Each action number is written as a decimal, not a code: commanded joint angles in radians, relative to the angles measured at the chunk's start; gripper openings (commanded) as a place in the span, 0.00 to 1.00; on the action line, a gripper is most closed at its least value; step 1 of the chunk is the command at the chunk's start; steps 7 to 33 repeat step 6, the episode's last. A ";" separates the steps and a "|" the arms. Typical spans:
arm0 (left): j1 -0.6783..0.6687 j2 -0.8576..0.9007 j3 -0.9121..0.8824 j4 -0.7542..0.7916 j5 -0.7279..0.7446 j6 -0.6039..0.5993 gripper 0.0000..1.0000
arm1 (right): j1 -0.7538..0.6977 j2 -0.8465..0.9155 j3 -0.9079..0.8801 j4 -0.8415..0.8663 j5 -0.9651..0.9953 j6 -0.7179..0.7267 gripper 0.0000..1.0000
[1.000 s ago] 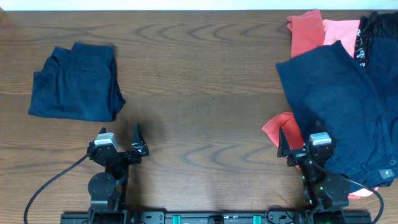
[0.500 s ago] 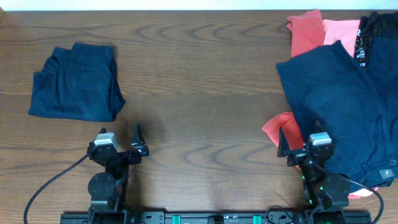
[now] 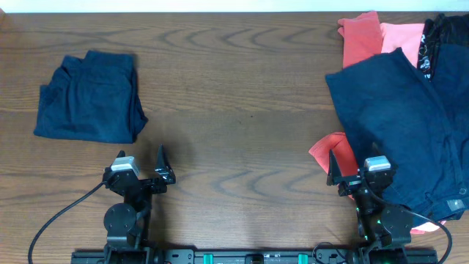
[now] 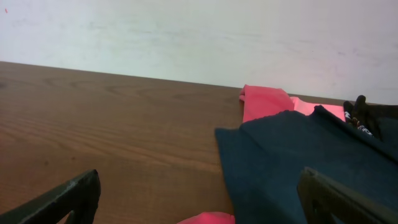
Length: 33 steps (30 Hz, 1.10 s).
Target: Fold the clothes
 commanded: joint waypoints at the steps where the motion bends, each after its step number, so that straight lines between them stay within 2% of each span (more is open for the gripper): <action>1: 0.005 -0.006 -0.034 -0.013 -0.005 0.009 0.98 | 0.012 -0.005 -0.001 -0.004 0.007 -0.008 0.99; 33: 0.005 -0.007 -0.034 -0.013 -0.005 0.009 0.98 | 0.012 -0.005 -0.001 -0.004 0.007 -0.008 0.99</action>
